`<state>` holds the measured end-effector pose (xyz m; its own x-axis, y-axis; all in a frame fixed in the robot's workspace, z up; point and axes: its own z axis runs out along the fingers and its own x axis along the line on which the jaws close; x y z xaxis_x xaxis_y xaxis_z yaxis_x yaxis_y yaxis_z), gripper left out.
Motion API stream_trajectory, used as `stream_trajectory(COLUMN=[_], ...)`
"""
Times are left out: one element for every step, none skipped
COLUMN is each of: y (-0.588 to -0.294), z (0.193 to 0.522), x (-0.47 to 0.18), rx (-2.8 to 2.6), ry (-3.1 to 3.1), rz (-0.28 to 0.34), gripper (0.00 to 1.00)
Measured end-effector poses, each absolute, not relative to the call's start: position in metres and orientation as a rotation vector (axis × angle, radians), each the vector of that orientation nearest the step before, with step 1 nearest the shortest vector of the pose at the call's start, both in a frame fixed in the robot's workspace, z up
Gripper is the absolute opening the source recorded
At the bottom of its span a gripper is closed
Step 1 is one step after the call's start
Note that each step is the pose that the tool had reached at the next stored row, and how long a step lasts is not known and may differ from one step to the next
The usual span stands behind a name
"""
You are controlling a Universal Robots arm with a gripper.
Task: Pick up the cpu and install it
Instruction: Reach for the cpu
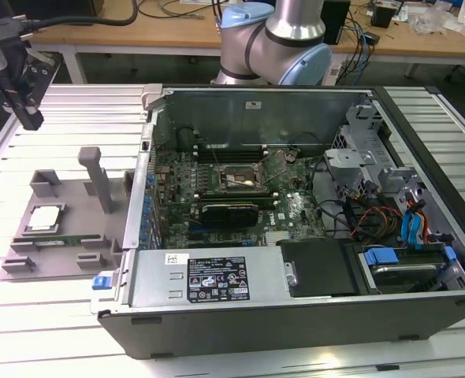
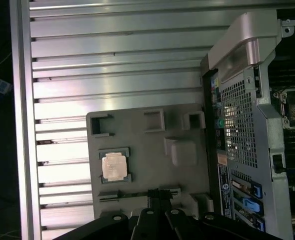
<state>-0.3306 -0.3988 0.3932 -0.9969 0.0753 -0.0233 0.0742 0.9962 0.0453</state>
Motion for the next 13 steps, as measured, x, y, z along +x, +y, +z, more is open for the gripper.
stream_trajectory(y=[-0.399,-0.399,-0.399,-0.399,-0.399,-0.399,-0.399,-0.399,-0.399,-0.399,-0.399,-0.399,-0.399], z=[0.393,0.393,0.393,0.393,0.393,0.393,0.393,0.393,0.393,0.393,0.393,0.393,0.393], x=[-0.332,-0.334,-0.336,-0.339,-0.341,-0.344,-0.349,-0.351,-0.353,-0.354,-0.356,-0.357,-0.359], rx=[0.117,0.117,0.117,0.117,0.117,0.117,0.117,0.117,0.117,0.117,0.117,0.117,0.117], ry=[3.114,3.114,3.114,3.114,3.114,3.114,3.114,3.114,3.114,3.114,3.114,3.114,3.114], rz=[0.069,0.069,0.069,0.069,0.069,0.069,0.069,0.069,0.069,0.069,0.069,0.069,0.069], gripper=[0.11,0.11,0.11,0.11,0.11,0.11,0.11,0.11,0.11,0.11,0.11,0.11,0.11])
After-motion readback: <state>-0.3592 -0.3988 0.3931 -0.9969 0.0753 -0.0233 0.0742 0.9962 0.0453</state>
